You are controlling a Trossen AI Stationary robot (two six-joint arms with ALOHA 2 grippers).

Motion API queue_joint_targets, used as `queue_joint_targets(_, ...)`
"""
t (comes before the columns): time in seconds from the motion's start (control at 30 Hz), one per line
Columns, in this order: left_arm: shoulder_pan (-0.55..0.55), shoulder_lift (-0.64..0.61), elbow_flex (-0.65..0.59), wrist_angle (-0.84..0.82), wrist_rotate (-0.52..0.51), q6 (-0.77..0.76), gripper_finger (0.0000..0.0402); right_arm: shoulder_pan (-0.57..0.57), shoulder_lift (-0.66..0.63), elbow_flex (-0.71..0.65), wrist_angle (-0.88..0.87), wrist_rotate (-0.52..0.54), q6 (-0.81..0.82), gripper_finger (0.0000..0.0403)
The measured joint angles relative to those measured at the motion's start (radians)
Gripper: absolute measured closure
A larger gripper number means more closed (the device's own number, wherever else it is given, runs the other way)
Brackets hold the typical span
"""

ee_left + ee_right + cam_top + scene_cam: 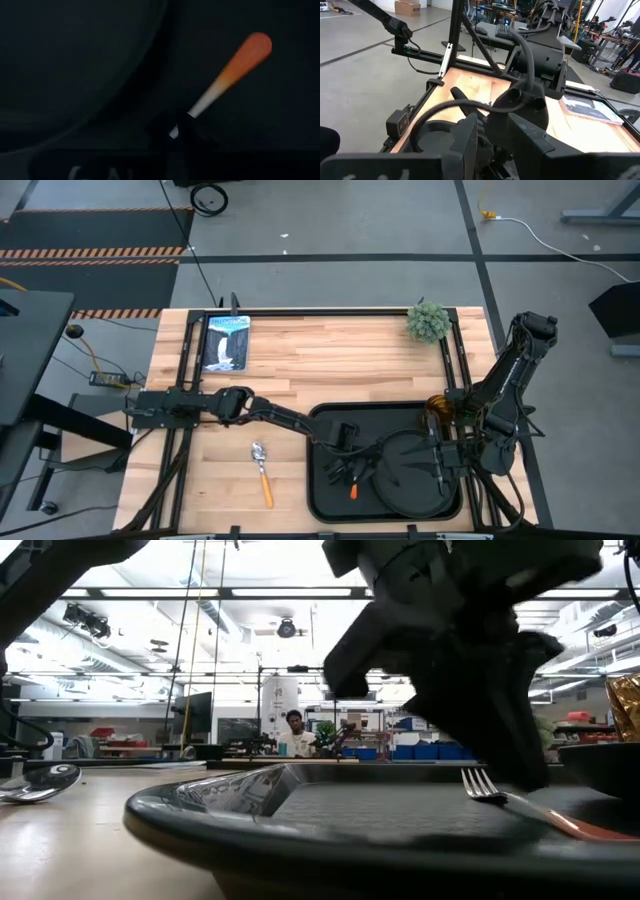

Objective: Pick and place plate/cup/fork/spoon on tray
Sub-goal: Put the orange fork on the black tray to the left of the black plate

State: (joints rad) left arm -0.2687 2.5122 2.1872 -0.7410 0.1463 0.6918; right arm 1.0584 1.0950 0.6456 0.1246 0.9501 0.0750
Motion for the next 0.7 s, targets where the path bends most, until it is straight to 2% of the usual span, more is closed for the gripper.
queue_joint_targets(0.27,0.000,-0.003,0.119,-0.057,-0.025,0.009,0.0343,0.000,0.000,0.000,0.000,0.000,0.000,0.0289)
queue_joint_targets(0.57,-0.002,0.009,0.092,-0.122,-0.039,0.155,0.0237,0.000,0.000,0.000,0.001,0.000,0.008,0.0289)
queue_joint_targets(0.7,-0.008,0.013,0.096,-0.115,-0.037,0.209,0.0216,0.000,0.000,0.000,0.001,0.000,0.006,0.0289)
